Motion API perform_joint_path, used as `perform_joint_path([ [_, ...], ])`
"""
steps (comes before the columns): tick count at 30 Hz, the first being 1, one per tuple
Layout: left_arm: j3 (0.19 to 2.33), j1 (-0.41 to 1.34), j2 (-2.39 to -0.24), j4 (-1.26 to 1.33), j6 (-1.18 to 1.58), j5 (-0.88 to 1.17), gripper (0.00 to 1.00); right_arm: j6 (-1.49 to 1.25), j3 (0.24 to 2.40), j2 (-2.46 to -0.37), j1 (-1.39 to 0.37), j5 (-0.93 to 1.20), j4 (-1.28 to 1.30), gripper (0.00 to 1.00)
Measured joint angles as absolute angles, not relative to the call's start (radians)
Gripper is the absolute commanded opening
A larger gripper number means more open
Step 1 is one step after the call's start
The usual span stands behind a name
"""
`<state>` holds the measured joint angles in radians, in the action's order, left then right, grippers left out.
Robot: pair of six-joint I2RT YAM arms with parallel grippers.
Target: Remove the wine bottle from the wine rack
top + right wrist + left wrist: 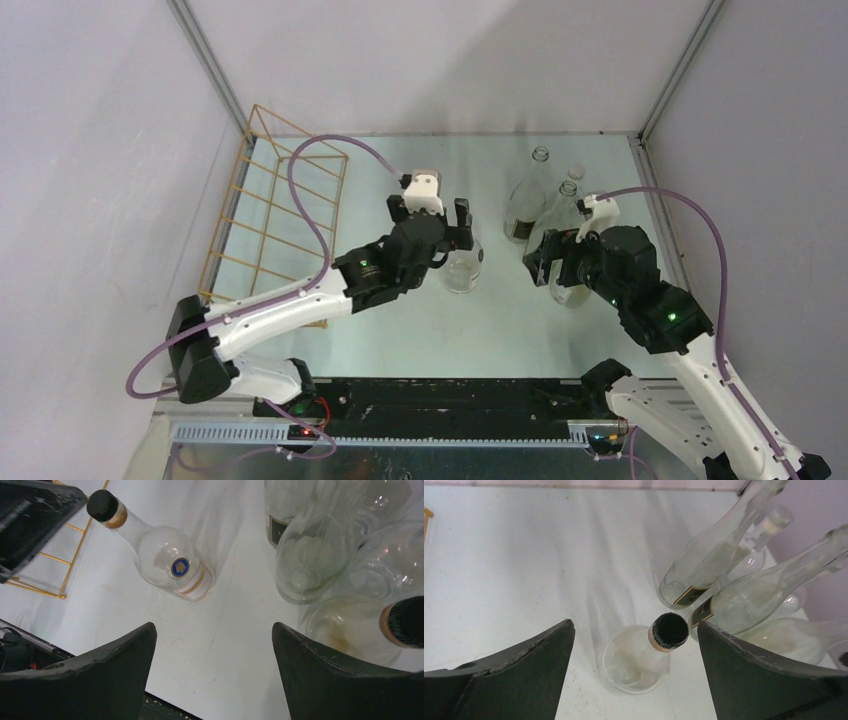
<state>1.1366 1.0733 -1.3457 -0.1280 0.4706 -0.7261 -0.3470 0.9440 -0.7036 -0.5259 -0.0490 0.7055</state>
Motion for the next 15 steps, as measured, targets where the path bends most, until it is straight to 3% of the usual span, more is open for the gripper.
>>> perform_joint_path([
  [15,1.143,1.072,-1.094,-0.151,0.433,-0.696,1.00,-0.208,0.945,-0.804,-0.580,0.109,0.490,0.88],
])
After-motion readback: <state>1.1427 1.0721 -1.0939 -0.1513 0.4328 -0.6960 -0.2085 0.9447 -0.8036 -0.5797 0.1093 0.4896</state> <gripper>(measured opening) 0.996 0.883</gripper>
